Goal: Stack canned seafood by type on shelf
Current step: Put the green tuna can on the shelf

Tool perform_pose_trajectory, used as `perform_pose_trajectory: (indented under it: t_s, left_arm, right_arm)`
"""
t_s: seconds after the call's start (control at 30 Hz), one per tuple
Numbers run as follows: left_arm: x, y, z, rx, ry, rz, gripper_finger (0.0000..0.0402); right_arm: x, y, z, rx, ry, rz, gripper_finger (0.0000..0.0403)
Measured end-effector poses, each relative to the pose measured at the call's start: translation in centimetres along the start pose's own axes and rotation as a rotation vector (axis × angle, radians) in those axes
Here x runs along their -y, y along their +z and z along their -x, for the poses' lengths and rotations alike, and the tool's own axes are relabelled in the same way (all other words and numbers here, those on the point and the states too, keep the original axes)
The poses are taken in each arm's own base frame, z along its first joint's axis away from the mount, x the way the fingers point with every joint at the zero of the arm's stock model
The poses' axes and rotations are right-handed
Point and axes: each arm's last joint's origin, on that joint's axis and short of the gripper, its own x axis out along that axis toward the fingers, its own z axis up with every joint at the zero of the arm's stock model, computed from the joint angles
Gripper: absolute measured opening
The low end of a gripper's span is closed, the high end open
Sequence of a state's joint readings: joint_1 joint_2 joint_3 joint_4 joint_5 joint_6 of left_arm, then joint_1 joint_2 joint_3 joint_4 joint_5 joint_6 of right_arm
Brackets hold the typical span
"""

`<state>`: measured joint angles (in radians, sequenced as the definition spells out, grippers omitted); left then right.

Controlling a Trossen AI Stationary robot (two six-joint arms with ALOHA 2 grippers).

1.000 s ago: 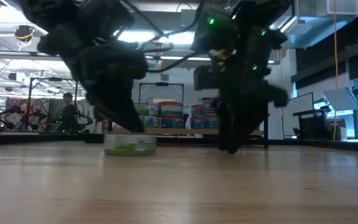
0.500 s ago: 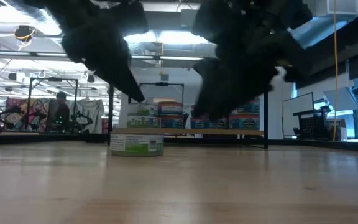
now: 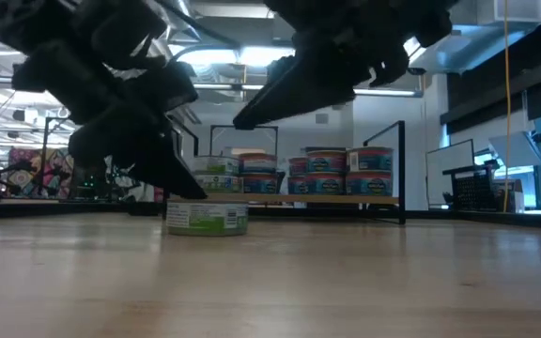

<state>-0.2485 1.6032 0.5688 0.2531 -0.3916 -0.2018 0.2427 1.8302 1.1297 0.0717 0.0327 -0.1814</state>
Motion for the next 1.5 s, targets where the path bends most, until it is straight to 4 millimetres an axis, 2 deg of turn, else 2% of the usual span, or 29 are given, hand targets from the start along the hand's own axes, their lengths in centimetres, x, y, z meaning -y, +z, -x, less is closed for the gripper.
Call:
perform_pose_trajectory:
  t_s: [0.23,0.37,0.63,0.83,1.03,1.3,1.4,1.5]
  left_arm:
    - [-1.4,-1.4,-0.2,0.074,-0.054,0.065,0.0001]
    - [-2.3,-2.5,-0.1,0.111,-0.044,0.132,0.0001]
    - [-4.2,-4.5,0.1,0.129,-0.010,0.345,0.0001]
    - [-5.1,-5.4,0.3,0.153,-0.001,0.439,0.0001]
    - [-5.5,-5.6,0.3,0.151,0.010,0.468,0.0001]
    - [-4.7,-4.3,0.4,0.198,-0.063,0.355,0.0003]
    - [-4.4,-3.1,0.7,0.224,-0.096,0.323,0.0026]
    - [-4.4,-2.3,0.7,0.207,-0.087,0.259,0.0068]
  right_arm:
    - [0.3,-0.4,-1.3,0.024,-0.119,0.020,0.0324]
    - [0.1,-1.4,-2.7,-0.011,-0.128,0.137,0.0350]
    - [0.2,-3.7,-4.8,-0.152,-0.301,0.372,0.0342]
    - [0.2,-3.8,-5.3,-0.166,-0.334,0.496,0.0330]
    - [0.9,-3.6,-5.3,-0.147,-0.361,0.494,0.0325]
    - [0.8,-3.6,-5.3,-0.138,-0.357,0.456,0.0324]
    - [0.8,-3.7,-5.3,-0.142,-0.355,0.456,0.0324]
    - [0.8,-3.7,-5.3,-0.141,-0.356,0.455,0.0324]
